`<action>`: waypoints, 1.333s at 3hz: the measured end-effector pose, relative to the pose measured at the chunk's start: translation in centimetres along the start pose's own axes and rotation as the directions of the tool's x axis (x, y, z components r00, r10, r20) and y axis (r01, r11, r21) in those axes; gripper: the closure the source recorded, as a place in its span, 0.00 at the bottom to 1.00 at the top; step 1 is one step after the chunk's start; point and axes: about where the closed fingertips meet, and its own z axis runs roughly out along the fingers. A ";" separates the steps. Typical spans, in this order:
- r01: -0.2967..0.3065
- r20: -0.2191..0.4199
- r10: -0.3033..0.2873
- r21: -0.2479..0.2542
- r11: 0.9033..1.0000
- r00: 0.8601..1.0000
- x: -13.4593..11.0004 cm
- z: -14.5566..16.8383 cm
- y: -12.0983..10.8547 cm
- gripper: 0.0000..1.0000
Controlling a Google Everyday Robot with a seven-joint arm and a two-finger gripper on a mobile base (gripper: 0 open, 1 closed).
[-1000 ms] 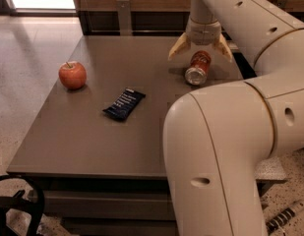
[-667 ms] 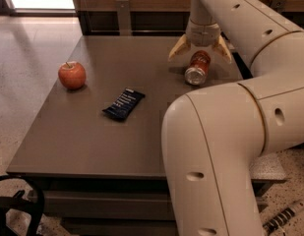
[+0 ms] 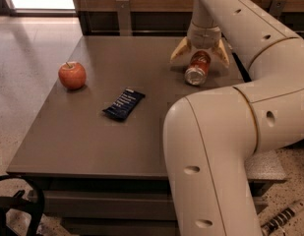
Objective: Place coke can upright
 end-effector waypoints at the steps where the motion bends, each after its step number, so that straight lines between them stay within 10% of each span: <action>1: 0.001 0.014 -0.001 -0.005 1.000 1.000 -0.5 0.4 0.2 0.31; 4: 0.003 0.033 -0.003 -0.013 1.000 0.999 -1.2 1.0 0.7 0.99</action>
Offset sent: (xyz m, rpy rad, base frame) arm 0.0049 0.0012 -0.0028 0.0022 -0.0135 0.0014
